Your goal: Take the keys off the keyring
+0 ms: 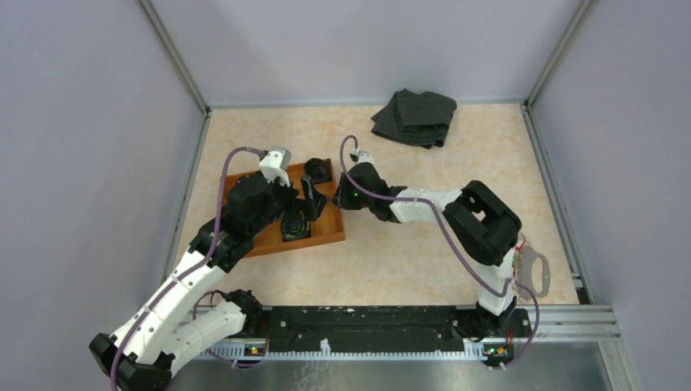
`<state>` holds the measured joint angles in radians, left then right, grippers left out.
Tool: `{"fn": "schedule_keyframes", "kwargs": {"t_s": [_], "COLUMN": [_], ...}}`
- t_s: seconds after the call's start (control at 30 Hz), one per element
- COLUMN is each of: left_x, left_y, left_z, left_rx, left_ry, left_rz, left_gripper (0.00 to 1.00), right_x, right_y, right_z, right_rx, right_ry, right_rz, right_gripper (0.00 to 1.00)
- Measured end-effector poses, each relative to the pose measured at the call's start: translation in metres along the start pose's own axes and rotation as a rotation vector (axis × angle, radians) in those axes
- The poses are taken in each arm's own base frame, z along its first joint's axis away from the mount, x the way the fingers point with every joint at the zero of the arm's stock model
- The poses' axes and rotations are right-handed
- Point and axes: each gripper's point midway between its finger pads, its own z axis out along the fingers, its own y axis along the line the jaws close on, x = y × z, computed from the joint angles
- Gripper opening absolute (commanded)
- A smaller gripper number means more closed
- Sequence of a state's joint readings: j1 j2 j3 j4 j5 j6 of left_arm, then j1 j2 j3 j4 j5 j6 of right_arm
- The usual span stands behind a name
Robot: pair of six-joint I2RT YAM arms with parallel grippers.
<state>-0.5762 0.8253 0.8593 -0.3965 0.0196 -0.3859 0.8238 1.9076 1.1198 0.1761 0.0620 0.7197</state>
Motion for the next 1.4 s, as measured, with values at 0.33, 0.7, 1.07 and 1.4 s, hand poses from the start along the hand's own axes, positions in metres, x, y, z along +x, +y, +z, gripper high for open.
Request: {"fn": "schedule_keyframes", "kwargs": {"t_s": [0.33, 0.7, 1.07, 1.4], "left_x": [-0.023, -0.024, -0.024, -0.026], "left_y": [0.003, 0.004, -0.008, -0.033], "left_z": [-0.021, -0.026, -0.028, -0.028], "left_rx": [-0.041, -0.049, 0.016, 0.159], "left_ry": [-0.074, -0.075, -0.071, -0.08], "left_rz": [0.003, -0.005, -0.002, 0.01], "left_gripper": [0.99, 0.99, 0.99, 0.99], "right_x": [0.006, 0.025, -0.005, -0.047], "right_y": [0.069, 0.119, 0.105, 0.001], "right_z": [0.049, 0.056, 0.003, -0.093], "right_rx": [-0.19, -0.356, -0.327, -0.013], "right_ry": [0.018, 0.1, 0.042, -0.15], "right_rz": [0.076, 0.129, 0.113, 0.146], "right_gripper": [0.3, 0.41, 0.7, 0.85]}}
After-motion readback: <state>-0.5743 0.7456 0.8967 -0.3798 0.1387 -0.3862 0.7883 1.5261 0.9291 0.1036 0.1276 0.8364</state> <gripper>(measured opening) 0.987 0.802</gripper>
